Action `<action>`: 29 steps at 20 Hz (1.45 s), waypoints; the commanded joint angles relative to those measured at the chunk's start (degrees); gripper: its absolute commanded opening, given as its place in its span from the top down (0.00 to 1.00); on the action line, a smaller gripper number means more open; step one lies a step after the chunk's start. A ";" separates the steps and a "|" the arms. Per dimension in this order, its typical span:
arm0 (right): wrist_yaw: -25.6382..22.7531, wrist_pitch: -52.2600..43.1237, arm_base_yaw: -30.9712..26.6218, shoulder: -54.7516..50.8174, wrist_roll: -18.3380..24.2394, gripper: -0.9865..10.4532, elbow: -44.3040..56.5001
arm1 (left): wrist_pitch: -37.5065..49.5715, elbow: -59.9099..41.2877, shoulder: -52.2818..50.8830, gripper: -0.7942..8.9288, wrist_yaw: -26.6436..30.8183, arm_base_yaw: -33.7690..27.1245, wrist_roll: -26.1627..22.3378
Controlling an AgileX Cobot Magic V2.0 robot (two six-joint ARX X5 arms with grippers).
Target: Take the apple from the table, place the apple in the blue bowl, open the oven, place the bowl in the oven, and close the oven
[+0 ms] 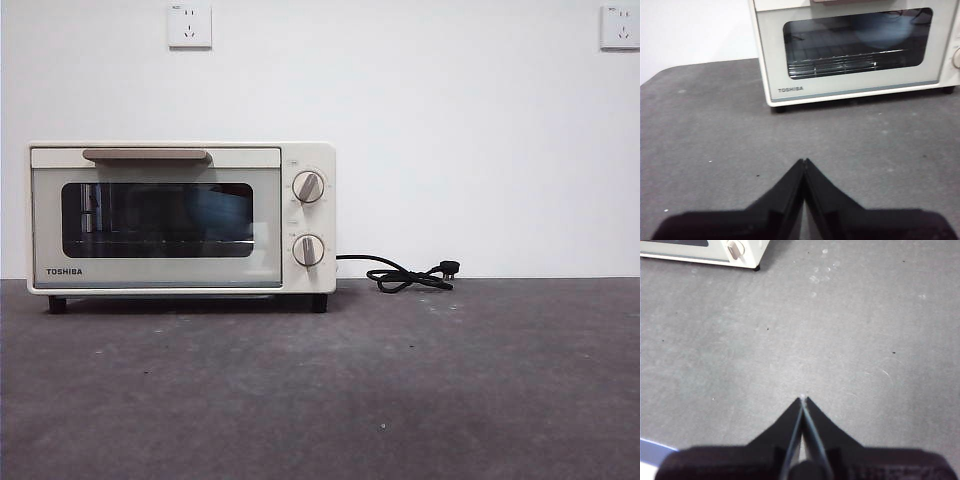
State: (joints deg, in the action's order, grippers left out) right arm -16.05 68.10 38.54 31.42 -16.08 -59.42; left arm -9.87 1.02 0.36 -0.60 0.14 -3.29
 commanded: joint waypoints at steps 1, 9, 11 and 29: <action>-0.04 -0.26 0.02 -0.04 -0.44 0.91 0.55 | 0.35 -0.59 -0.13 0.92 -1.07 1.01 3.10; -0.02 -0.28 0.02 -0.04 -0.44 0.91 0.55 | 0.35 -0.59 0.37 0.92 -1.07 1.05 3.10; -0.04 -0.28 0.02 -0.04 -0.44 0.91 0.55 | 0.35 -0.59 0.42 0.92 -1.07 1.05 3.10; 9.51 -60.02 -30.91 -28.24 14.14 0.91 51.69 | 0.35 -0.59 0.50 0.92 -1.09 1.05 3.10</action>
State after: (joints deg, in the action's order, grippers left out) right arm -7.55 8.91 8.21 3.77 -2.26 -9.52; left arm -9.82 1.04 0.80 -1.52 1.10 -0.78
